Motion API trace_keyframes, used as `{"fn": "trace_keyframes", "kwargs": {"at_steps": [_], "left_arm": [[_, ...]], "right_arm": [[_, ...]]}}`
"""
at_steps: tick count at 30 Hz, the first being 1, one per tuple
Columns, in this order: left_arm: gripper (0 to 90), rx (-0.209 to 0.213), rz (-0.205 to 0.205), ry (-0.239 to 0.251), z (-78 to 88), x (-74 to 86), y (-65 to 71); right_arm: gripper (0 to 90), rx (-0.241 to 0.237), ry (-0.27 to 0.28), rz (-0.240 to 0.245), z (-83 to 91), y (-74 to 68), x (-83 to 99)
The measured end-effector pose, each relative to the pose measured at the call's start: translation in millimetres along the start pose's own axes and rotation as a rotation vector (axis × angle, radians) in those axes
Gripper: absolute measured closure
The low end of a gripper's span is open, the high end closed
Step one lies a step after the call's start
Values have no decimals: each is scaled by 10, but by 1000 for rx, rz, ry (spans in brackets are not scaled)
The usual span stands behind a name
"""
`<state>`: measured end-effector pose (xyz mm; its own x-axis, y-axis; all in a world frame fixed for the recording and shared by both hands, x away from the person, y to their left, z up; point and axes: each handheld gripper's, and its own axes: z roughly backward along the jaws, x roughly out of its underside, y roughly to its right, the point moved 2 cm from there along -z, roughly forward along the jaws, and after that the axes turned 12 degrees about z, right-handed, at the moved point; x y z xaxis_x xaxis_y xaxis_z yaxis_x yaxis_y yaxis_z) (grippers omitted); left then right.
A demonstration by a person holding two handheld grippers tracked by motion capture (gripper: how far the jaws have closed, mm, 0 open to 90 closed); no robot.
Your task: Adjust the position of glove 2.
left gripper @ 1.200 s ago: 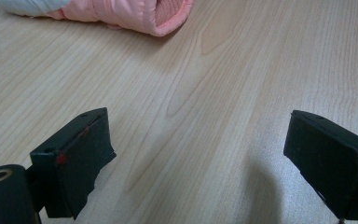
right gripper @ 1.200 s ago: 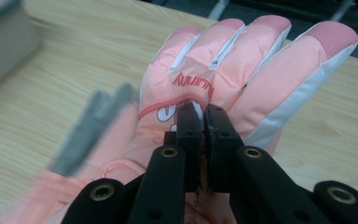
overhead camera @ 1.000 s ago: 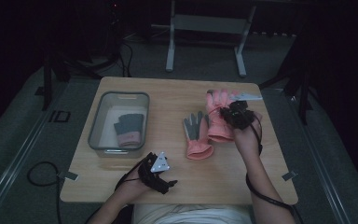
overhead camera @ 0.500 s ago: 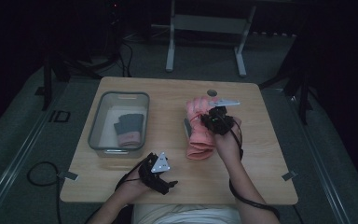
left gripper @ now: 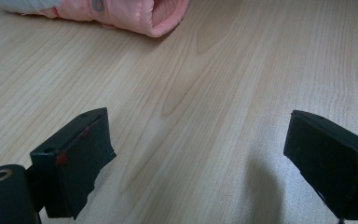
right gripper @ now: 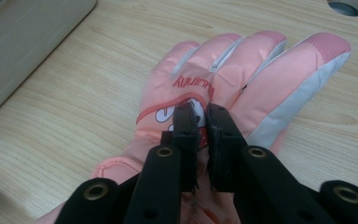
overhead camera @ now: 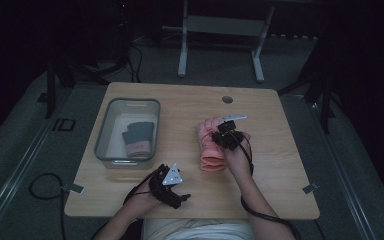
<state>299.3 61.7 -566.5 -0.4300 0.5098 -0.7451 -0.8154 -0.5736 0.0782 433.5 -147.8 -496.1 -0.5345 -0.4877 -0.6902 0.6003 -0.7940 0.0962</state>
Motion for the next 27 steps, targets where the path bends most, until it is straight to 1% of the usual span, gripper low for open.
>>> {"fn": "trace_keyframes", "kwargs": {"at_steps": [3, 7, 8, 11, 13, 14, 16, 17, 18, 19, 23, 25, 27], "left_arm": [[71, -1, -1, -2, -4, 1, 5], [71, 8, 1, 2, -4, -2, 12], [71, 8, 2, 3, -2, -3, 12], [71, 9, 8, 12, 8, -10, 7], [71, 11, 14, 18, 17, -16, 12], [71, 13, 16, 22, 19, -22, 14], [71, 26, 23, 31, 25, -31, 22], [71, 31, 24, 34, 26, -35, 25], [71, 31, 24, 32, 26, -37, 27], [71, 29, 24, 33, 26, -40, 29], [71, 25, 27, 48, 46, -65, 38], [71, 40, 27, 74, 58, -80, 43], [76, 37, 24, 76, 69, -95, 35]], "right_arm": [[789, -4, -6, 2, -33, -3, -8], [716, -3, -11, 39, -63, -33, -37], [702, -5, -10, 41, -58, -34, -44], [655, -10, 11, 44, 16, -18, -80], [610, -20, 40, 52, 108, -11, -106], [603, -21, 49, 62, 137, -7, -114], [579, -39, 65, 92, 205, 1, -128], [572, -43, 67, 105, 218, 5, -129], [570, -57, 70, 118, 231, 9, -127], [574, -66, 73, 122, 245, 17, -125], [590, -75, 77, 129, 289, 85, -101], [594, -72, 84, 129, 312, 115, -88], [586, -80, 85, 133, 338, 145, -73]]}}
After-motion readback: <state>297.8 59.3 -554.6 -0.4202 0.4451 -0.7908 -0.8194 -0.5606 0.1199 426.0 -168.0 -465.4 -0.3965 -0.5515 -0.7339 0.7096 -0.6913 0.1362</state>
